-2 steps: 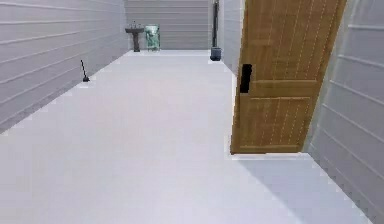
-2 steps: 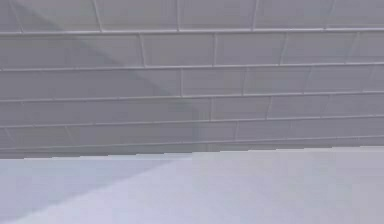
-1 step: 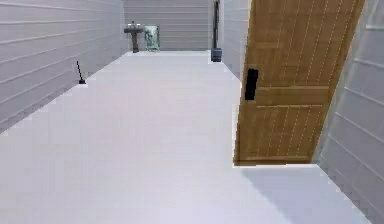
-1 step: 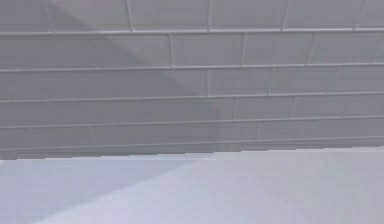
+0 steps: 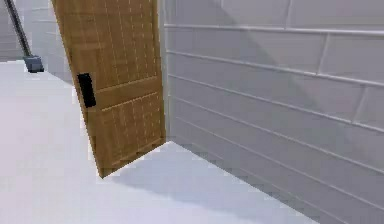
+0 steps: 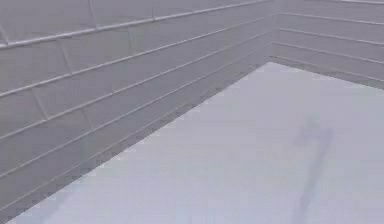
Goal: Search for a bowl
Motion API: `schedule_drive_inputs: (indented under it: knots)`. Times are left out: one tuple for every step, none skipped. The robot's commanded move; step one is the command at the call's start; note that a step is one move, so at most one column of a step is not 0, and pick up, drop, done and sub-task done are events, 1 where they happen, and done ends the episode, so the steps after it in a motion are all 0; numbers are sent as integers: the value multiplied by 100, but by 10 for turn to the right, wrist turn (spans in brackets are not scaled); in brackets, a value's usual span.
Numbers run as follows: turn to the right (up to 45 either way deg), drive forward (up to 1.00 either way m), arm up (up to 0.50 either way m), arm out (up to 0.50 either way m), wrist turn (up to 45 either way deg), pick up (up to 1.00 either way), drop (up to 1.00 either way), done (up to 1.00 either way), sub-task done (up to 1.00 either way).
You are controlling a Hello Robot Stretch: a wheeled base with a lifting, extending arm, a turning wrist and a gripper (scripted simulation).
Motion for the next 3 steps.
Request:
schedule_drive_inputs:
  knots:
    - [390,0,0,0,0,0,0,0,0]
    - [0,10,0,0,0,0,0,0,0]
    - [-450,0,0,0,0,0,0,0,0]
